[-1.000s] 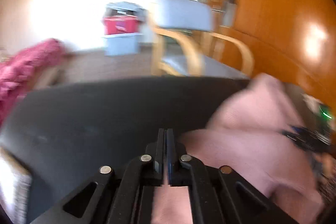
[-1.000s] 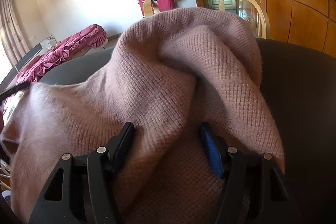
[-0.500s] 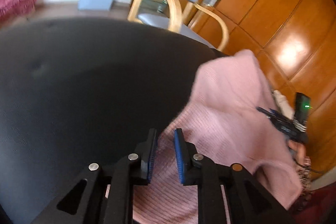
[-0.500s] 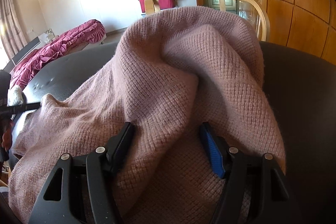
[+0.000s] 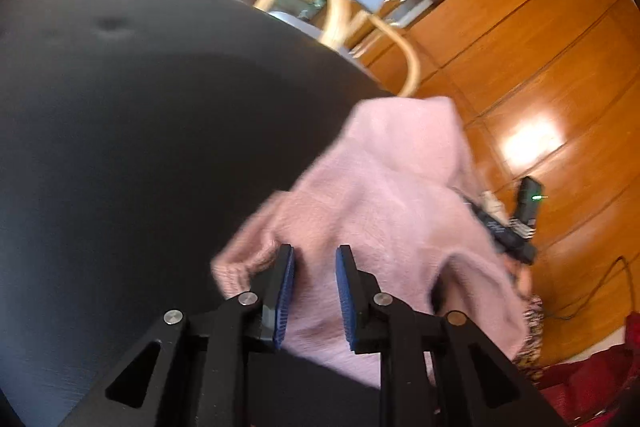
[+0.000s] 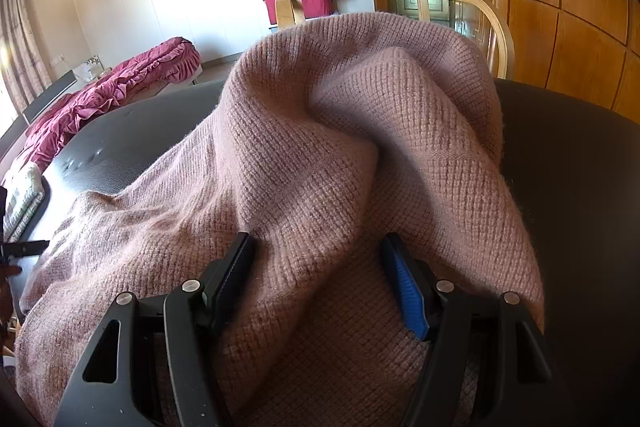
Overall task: Fold clothes
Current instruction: 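Pull the sweater edge with the left gripper toward the right gripper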
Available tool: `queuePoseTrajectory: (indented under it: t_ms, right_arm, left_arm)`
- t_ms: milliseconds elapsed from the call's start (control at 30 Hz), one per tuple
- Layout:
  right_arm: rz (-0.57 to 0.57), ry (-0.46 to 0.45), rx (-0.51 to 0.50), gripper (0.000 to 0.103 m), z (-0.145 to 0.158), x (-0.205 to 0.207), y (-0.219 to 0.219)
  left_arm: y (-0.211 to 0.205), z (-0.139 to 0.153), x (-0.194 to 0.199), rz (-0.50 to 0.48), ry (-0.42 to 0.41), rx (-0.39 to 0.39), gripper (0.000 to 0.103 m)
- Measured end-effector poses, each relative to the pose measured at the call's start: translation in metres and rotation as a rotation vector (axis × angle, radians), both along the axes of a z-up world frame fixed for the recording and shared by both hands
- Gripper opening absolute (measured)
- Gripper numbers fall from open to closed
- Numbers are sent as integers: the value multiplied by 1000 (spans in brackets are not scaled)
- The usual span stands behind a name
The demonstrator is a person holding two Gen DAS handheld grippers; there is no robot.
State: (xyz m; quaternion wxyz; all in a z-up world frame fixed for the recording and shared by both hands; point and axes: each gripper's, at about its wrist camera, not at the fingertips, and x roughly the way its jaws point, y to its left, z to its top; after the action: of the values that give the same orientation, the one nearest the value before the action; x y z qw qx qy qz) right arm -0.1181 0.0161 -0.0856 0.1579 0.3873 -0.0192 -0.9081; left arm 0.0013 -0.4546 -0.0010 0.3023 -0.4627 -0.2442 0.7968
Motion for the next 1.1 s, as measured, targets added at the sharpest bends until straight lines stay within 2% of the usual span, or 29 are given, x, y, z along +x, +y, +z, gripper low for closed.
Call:
queuePoseTrajectory:
  t_ms: [100, 267, 367, 433, 467, 600, 767, 933, 1067, 1100]
  right_arm:
    - [-1, 1, -2, 69, 0, 1, 1]
    - [-1, 1, -6, 69, 0, 2, 2]
    - [-2, 2, -9, 69, 1, 3, 2]
    - [-3, 1, -12, 69, 1, 3, -1]
    - [-3, 0, -14, 69, 1, 3, -1]
    - [-3, 0, -16, 69, 1, 3, -3]
    - [-3, 0, -13, 69, 2, 1, -2]
    - [-4, 1, -10, 69, 2, 1, -4]
    - [-5, 2, -8, 69, 2, 2, -6]
    - [-6, 2, -7, 69, 2, 3, -8]
  left_arm:
    - [19, -2, -2, 4, 25, -2, 25]
    - [47, 10, 1, 40, 113, -167, 25]
    - [47, 22, 6, 72, 177, -270, 25]
    - [35, 24, 5, 117, 167, -334, 25]
    - [27, 24, 4, 141, 146, -339, 25]
    - [-11, 22, 16, 221, 84, -239, 27]
    - [-20, 8, 24, 209, 0, -114, 34]
    - [-10, 1, 21, 193, -2, -25, 52]
    - [4, 2, 14, 196, 8, -32, 50]
    - [5, 3, 13, 201, 16, -41, 35]
